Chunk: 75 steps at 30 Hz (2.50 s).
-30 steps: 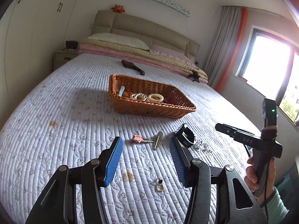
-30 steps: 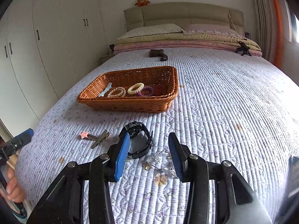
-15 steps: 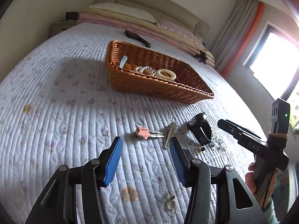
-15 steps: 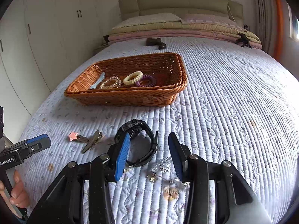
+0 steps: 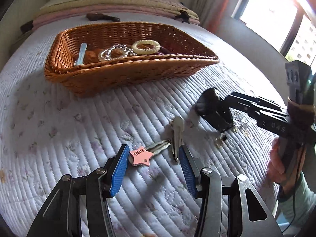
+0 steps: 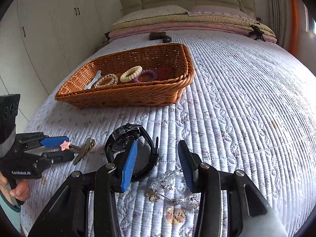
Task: Organize jewelry
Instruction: 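Close the right tool on the black watch while the left tool closes on the pink-tagged keys, then carry the watch and keys into the wicker basket and open both tools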
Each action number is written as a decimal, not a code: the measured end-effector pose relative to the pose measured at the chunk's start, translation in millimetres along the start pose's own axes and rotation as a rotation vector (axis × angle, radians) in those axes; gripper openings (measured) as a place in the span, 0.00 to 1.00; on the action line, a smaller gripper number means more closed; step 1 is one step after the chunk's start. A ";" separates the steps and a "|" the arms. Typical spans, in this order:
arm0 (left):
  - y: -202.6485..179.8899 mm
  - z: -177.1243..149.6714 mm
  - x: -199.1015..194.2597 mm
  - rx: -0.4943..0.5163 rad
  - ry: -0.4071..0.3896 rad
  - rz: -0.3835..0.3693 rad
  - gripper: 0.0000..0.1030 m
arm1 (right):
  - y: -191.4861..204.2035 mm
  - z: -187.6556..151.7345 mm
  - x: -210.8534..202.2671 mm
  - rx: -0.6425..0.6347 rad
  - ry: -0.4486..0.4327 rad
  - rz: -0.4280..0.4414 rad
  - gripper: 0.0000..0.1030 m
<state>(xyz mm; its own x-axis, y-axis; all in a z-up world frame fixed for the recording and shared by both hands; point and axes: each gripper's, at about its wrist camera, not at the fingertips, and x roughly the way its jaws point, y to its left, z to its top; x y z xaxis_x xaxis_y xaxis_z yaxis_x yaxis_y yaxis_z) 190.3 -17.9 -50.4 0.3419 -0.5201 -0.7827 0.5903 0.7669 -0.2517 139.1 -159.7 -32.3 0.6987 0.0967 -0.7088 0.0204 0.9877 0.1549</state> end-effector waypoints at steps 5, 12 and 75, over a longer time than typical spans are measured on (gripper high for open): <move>-18.9 -18.1 -20.4 0.028 -0.012 -0.047 0.51 | 6.0 -2.3 0.3 -0.019 -0.003 0.001 0.45; -16.4 -15.2 -10.9 0.013 -0.015 0.073 0.34 | 8.1 -2.9 4.7 -0.012 0.008 -0.002 0.45; -26.5 -8.6 -113.0 -0.185 -0.480 0.276 0.23 | 35.8 34.5 -63.2 -0.088 -0.211 0.021 0.13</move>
<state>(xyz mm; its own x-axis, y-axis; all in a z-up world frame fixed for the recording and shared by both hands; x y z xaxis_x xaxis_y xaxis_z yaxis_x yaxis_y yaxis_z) 129.7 23.8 39.8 0.7834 -0.3710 -0.4986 0.3099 0.9286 -0.2041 120.3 -134.7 41.8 0.8326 0.0989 -0.5450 -0.0517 0.9935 0.1013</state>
